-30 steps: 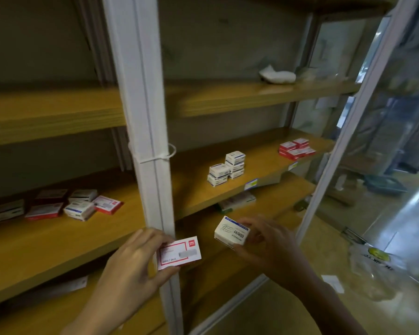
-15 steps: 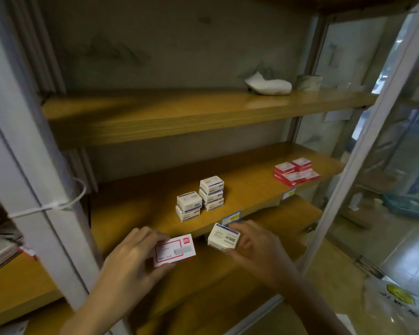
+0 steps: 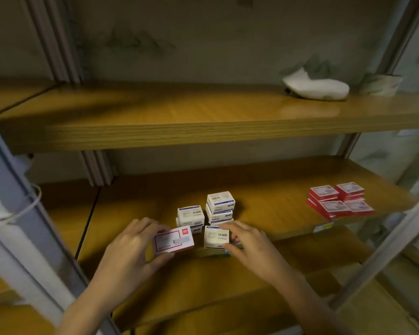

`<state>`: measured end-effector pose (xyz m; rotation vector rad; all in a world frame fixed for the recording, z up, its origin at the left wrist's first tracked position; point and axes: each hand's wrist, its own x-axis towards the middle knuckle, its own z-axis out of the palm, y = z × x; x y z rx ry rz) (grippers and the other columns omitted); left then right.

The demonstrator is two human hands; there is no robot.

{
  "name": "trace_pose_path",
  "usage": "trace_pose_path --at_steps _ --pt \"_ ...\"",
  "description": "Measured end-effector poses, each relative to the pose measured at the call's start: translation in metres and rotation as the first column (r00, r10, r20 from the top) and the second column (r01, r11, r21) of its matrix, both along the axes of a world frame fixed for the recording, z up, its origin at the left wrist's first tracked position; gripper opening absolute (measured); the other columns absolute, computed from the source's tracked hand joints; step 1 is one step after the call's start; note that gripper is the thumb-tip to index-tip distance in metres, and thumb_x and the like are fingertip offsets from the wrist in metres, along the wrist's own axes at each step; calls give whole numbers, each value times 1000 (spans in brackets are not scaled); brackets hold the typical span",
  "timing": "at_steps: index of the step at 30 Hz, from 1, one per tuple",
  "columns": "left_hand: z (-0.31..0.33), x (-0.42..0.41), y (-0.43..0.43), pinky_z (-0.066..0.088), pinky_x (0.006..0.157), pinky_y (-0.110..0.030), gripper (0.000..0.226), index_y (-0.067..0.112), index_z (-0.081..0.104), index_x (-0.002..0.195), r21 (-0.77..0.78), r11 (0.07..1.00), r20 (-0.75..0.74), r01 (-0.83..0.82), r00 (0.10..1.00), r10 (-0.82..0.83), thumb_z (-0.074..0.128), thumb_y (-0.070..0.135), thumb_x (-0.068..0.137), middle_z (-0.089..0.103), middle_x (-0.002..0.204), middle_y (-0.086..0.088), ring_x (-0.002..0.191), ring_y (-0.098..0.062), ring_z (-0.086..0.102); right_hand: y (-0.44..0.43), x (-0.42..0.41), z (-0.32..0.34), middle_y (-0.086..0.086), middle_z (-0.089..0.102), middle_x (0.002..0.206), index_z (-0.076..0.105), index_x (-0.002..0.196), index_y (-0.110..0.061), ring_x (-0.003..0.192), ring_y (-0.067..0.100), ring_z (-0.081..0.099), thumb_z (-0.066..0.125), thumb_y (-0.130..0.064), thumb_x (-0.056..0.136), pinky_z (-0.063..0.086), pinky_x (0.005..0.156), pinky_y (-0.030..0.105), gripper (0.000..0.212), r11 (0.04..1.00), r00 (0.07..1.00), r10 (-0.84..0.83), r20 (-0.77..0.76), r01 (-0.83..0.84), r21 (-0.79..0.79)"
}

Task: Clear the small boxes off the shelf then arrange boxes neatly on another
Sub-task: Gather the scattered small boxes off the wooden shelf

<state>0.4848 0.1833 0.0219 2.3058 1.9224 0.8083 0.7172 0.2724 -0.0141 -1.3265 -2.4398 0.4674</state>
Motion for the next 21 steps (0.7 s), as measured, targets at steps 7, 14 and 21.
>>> trace_pose_path --at_steps 7,14,21 --pt "8 32 2 38 78 -17 45 24 56 114 9 998 -33 -64 997 64 69 40 73 55 110 9 99 -6 47 2 24 6 -23 33 136 38 130 -36 112 0 46 49 -39 89 35 96 22 43 996 998 56 0 -56 73" --pt "25 91 23 35 70 -13 45 25 59 108 33 996 -85 -86 992 89 65 46 69 59 106 10 93 -6 47 23 108 31 -21 43 125 43 125 -35 115 -3 39 46 -40 90 40 96 24 36 984 990 129 61 -135 115" --pt "30 211 78 37 70 -13 44 30 58 109 59 998 -12 -33 999 34 58 51 71 54 103 16 94 -3 47 64 240 40 -27 41 124 42 123 -42 113 -10 36 44 -48 88 33 93 12 35 979 981 136 141 -155 134"
